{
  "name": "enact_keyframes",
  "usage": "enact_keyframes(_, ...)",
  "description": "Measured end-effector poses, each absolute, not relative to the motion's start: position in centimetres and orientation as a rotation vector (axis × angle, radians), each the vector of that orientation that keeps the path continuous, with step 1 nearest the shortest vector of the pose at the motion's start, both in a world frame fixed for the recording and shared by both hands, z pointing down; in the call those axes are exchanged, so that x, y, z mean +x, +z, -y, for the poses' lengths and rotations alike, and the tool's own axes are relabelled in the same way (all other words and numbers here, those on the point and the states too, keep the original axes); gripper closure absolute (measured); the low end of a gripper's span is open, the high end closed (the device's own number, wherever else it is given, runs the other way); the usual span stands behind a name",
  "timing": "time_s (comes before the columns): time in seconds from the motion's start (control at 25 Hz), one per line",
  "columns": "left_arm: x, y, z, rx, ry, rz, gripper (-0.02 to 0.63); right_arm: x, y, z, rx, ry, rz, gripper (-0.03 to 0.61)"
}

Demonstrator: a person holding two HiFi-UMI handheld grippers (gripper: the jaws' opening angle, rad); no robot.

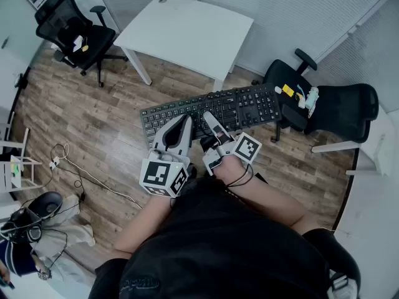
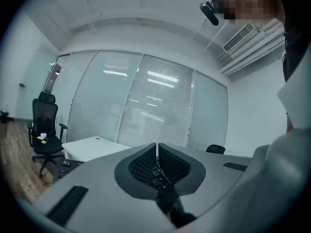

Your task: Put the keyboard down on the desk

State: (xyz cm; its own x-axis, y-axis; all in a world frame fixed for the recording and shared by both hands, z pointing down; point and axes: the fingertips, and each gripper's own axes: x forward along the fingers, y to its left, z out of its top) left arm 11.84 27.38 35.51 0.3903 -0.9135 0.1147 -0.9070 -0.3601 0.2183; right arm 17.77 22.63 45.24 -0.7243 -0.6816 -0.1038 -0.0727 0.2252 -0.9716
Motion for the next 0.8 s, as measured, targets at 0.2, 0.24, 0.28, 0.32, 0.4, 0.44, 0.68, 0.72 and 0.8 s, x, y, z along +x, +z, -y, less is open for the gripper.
enact_keyframes(0.2, 11.0, 35.5, -25.6, 2.408, -0.047, 1.589, 0.584, 16.7, 45.3, -21.1, -0.698, -1.533, -1.991, 0.498)
enact_keyframes(0.24, 10.7, 35.6, -25.2, 2.409, -0.047, 1.585, 0.584, 16.5, 45.3, -20.6, -0.698, -1.533, -1.984, 0.499)
enact_keyframes(0.28, 10.4, 35.7, -24.8, 2.409, -0.046, 1.582, 0.584, 16.2, 45.3, -20.2, -0.696, -1.53, -1.975, 0.499)
enact_keyframes(0.32, 10.0, 35.7, -24.3, 2.41, -0.044, 1.58, 0.584, 15.9, 45.2, -19.6, -0.691, -1.526, -1.96, 0.499)
enact_keyframes(0.4, 9.0, 35.7, -23.3, 2.423, -0.031, 1.584, 0.584, 15.2, 44.8, -18.5, -0.675, -1.505, -1.933, 0.497)
enact_keyframes(0.44, 8.5, 35.5, -22.8, 2.435, -0.024, 1.585, 0.584, 14.8, 44.6, -17.8, -0.674, -1.49, -1.933, 0.497)
enact_keyframes(0.68, 4.5, 34.3, -19.3, 2.494, -0.023, 1.538, 0.584, 10.3, 44.1, -13.8, -0.705, -1.471, -1.911, 0.495)
enact_keyframes(0.72, 3.7, 34.1, -18.7, 2.5, -0.022, 1.531, 0.584, 9.6, 44.1, -13.2, -0.712, -1.472, -1.903, 0.495)
enact_keyframes(0.8, 2.1, 33.6, -17.7, 2.51, -0.025, 1.525, 0.584, 8.2, 44.0, -12.2, -0.728, -1.473, -1.886, 0.497)
